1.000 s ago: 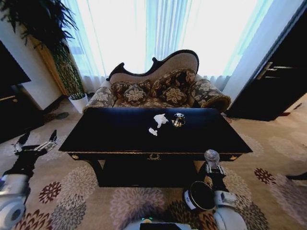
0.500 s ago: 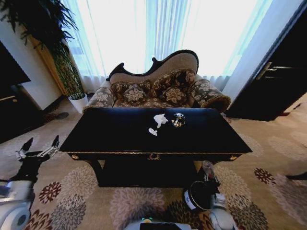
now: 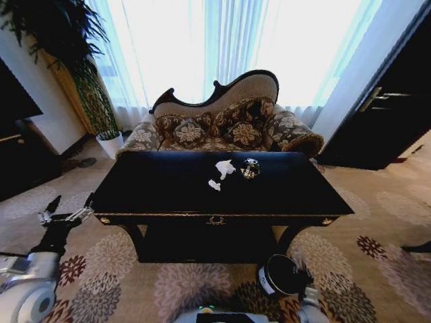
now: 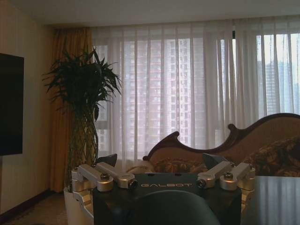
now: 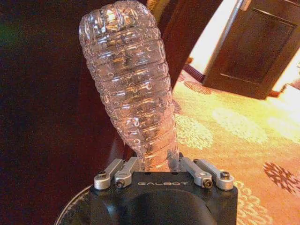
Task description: Move to the front of the table and place the trash on the table into the trash bin.
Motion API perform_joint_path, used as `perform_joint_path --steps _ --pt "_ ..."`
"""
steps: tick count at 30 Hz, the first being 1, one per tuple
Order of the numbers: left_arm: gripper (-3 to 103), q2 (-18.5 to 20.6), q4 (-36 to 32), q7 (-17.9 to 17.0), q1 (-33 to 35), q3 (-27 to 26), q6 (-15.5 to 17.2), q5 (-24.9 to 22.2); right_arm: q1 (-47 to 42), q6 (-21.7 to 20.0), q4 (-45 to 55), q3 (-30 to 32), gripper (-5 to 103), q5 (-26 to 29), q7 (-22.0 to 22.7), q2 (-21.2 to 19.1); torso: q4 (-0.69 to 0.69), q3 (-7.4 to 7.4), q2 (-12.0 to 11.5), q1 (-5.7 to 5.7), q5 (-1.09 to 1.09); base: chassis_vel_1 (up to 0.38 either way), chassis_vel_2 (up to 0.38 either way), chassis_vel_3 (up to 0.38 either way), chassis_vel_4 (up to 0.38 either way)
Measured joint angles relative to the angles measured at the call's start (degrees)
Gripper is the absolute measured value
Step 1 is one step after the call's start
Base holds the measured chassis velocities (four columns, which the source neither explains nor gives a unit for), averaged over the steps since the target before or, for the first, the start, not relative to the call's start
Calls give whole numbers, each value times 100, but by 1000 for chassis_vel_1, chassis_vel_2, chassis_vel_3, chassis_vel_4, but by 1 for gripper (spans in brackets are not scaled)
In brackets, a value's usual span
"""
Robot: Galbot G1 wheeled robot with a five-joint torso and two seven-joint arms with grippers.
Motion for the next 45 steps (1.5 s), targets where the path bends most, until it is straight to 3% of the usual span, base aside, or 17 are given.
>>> perform_joint_path --steps 4,7,16,18,20,22,23,26,29,31,33,35,38,45 --pt "100 16 -6 7 -12 56 -1 8 405 575 -841 -19 25 -326 -284 -3 1 0 0 0 0 0 0 0 0" --pt "100 30 -10 7 -42 101 -1 17 517 726 -1113 -20 25 -440 -401 25 1 0 -1 0 0 0 0 0 0" --pt "100 35 -95 7 -59 149 1 31 691 750 -1445 -22 23 -574 -430 154 0 0 0 0 2 0 0 0 0" --pt "100 45 -115 7 -52 148 7 30 703 751 -1478 -12 26 -567 -428 154 0 0 0 0 0 0 0 0 0" --pt "100 61 -125 7 -58 143 10 26 731 751 -1502 -5 37 -521 -430 143 1 0 0 0 1 0 0 0 0" --pt "100 67 -124 7 -63 144 11 26 741 752 -1509 -2 37 -486 -437 135 1 0 0 0 1 0 0 0 0" --pt "100 73 -122 7 -68 161 11 34 744 752 -1510 2 48 -439 -470 130 0 0 0 0 0 0 0 0 0" --pt "100 69 -121 7 -66 172 11 38 728 752 -1507 3 53 -433 -489 145 0 0 0 0 0 0 0 0 0" --pt "100 53 -126 6 -52 168 10 26 686 753 -1470 3 70 -435 -495 180 0 0 0 0 1 0 0 0 0" --pt "100 52 -131 6 -48 164 10 18 681 753 -1468 3 70 -437 -495 183 0 0 0 0 0 0 0 0 0" --pt "100 57 -166 2 -33 150 14 -21 663 750 -1450 1 85 -438 -494 191 0 0 0 0 1 0 0 0 0" --pt "100 60 -198 -3 -30 149 29 -32 654 749 -1428 1 85 -437 -493 197 0 0 0 0 0 0 0 0 0" --pt "100 68 -528 -80 80 80 204 -112 573 743 -1316 0 98 -438 -488 226 0 0 0 0 0 0 0 0 0" --pt "100 55 -1115 -202 476 -329 471 -172 287 689 -948 10 100 -288 -462 268 -1 0 1 0 2 0 0 0 0"
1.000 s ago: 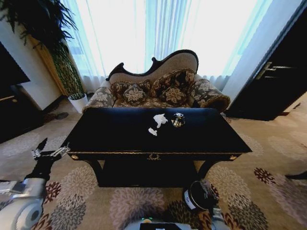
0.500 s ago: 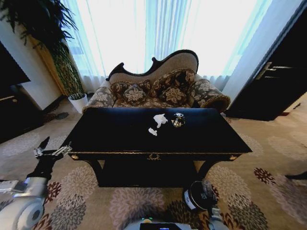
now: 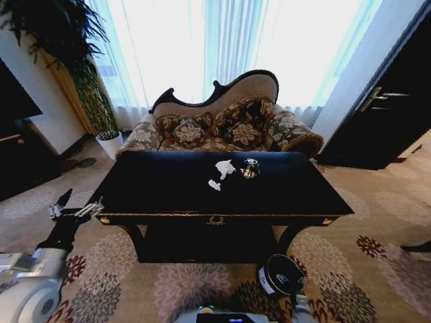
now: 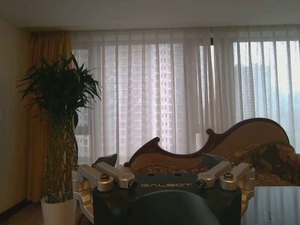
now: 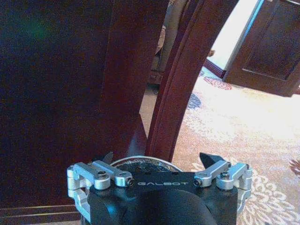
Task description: Move to the front of the table and place the trash on the table into the trash bin.
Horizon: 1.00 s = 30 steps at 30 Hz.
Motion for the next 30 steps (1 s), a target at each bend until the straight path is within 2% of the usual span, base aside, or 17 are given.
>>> perform_joint_path --steps 4,19,25,30 --pt "100 -188 -164 -61 246 -330 85 -286 -323 -22 547 50 100 119 43 103 1 0 0 0 -2 0 0 0 0" --pt "100 -254 -202 -89 394 -403 133 -303 -743 54 1212 133 100 168 158 224 2 0 0 0 -2 0 0 0 0" --pt "100 -254 -196 -90 389 -399 134 -298 -1583 -90 2776 264 100 449 275 445 1 0 0 0 -3 0 0 0 0" --pt "100 -253 -194 -90 387 -396 134 -296 -2305 -281 3876 457 100 591 599 538 1 0 0 0 -2 0 0 0 0"
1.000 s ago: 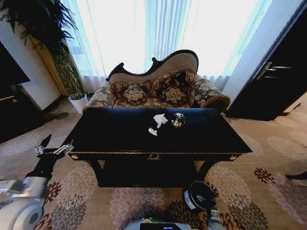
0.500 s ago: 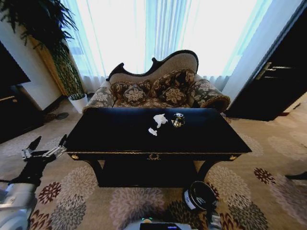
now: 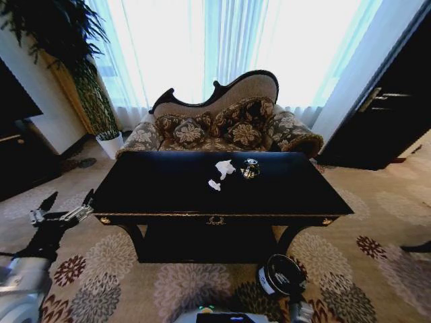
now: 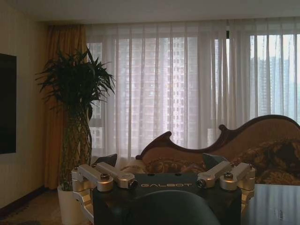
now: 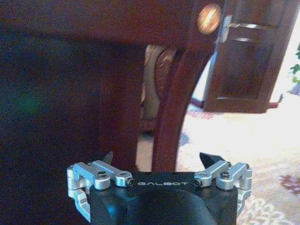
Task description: Move to the front of the table and place the trash on the table into the trash bin.
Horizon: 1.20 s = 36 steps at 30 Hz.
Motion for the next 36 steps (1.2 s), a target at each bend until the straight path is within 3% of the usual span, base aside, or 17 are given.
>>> perform_joint_path --steps 8,12,21,25,29,36 --pt "100 2 2 0 -1 2 0 3 -588 -86 974 254 100 332 125 47 0 0 0 0 1 0 0 0 0" --pt "100 3 4 0 -2 5 -1 5 -1174 -346 2217 831 100 510 272 215 1 0 -1 0 0 0 0 0 0" --pt "100 3 6 0 -2 6 -3 5 -1483 -593 3114 1253 100 939 318 219 0 0 -1 0 1 0 0 0 0" --pt "100 4 6 2 -2 6 -4 5 -1455 -1065 3774 1537 100 1213 337 123 0 1 -1 0 1 0 0 0 0" --pt "100 4 7 2 -2 6 -6 5 -1287 -1791 4624 1920 100 1583 406 -98 1 1 -1 0 0 0 0 0 0" --pt "100 3 7 3 -3 7 -8 5 -896 -2454 5116 1950 100 1835 472 -544 0 1 -1 0 1 0 0 0 0"
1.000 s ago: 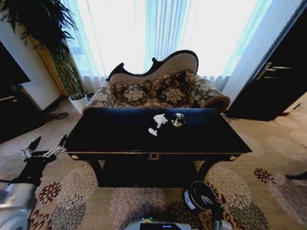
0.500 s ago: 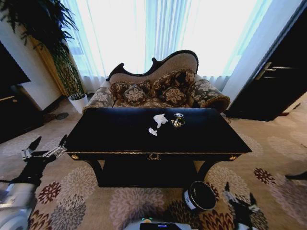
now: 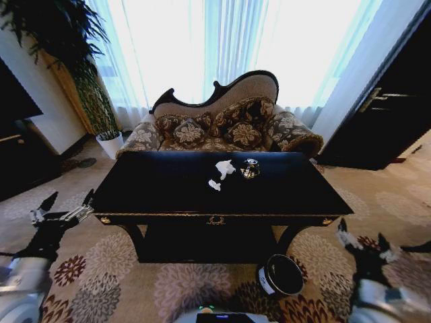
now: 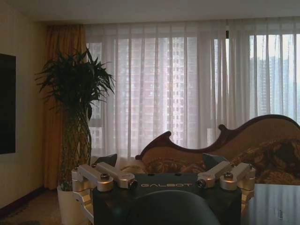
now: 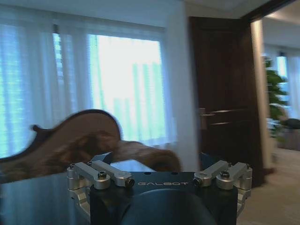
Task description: Move to the front of the table and place the trash on the table into the trash bin.
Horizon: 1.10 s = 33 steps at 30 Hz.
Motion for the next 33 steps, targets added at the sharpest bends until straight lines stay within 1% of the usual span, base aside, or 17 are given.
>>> perform_joint_path --steps 4,5,6,8,10,11,15,16,19,20,21,25,26,29,30,31,33 --pt "100 0 0 0 0 0 -1 0 443 -471 190 -465 100 -23 33 -428 0 0 0 0 0 0 0 0 0" --pt "100 0 0 0 0 0 -1 0 644 -658 257 -623 100 -3 37 -604 1 0 0 0 0 0 0 0 0" --pt "100 0 0 0 0 0 -1 0 644 -658 257 -623 100 -3 37 -604 1 0 0 0 0 0 0 0 0" --pt "100 0 0 1 0 0 -2 0 909 -950 390 -834 100 157 38 -910 2 0 0 0 0 0 0 0 0" --pt "100 0 1 1 0 0 -2 0 1058 -1158 503 -970 100 456 38 -1213 1 0 0 1 0 0 0 0 0" --pt "100 0 1 1 0 0 -2 0 1058 -1158 503 -970 100 456 38 -1213 1 0 0 1 0 0 0 0 0" --pt "100 1 1 1 0 0 -2 1 1341 -1255 317 -1369 100 915 -86 -1827 -1 0 0 0 -1 0 0 0 0" --pt "100 1 1 1 0 0 -2 1 1341 -1255 317 -1369 100 915 -86 -1827 -1 0 0 0 -1 0 0 0 0" --pt "100 0 0 3 -1 1 -2 0 1852 -1354 62 -1898 100 1230 -98 -2214 0 0 0 0 0 0 0 0 0" --pt "100 0 0 3 -1 1 -2 0 2133 -1406 -77 -2183 100 1351 -88 -2379 1 0 0 1 1 0 0 0 0" --pt "100 0 0 3 -1 1 -2 0 2133 -1406 -77 -2183 100 1351 -88 -2379 1 0 0 1 1 0 0 0 0" --pt "100 1 1 2 0 1 -2 1 3031 -1457 -702 -3048 100 1491 -100 -2841 1 1 0 1 -1 0 0 0 0" --pt "100 1 1 2 0 1 -2 1 3031 -1457 -702 -3048 100 1491 -100 -2841 1 1 0 1 -1 0 0 0 0" --pt "100 1 1 2 0 1 -2 1 3767 -1453 -1230 -3685 100 1525 -189 -3098 0 1 0 1 0 0 0 0 0" --pt "100 1 1 3 -1 0 -2 1 3969 -1450 -1368 -3856 100 1525 -202 -3140 1 1 0 1 0 0 0 0 0" --pt "100 1 1 3 -1 0 -2 1 3969 -1450 -1368 -3856 100 1525 -202 -3140 1 1 0 1 0 0 0 0 0" --pt "100 1 1 2 0 1 -2 1 4436 -1448 -1690 -4219 100 1526 -205 -3183 1 1 -1 1 -1 0 0 0 0"
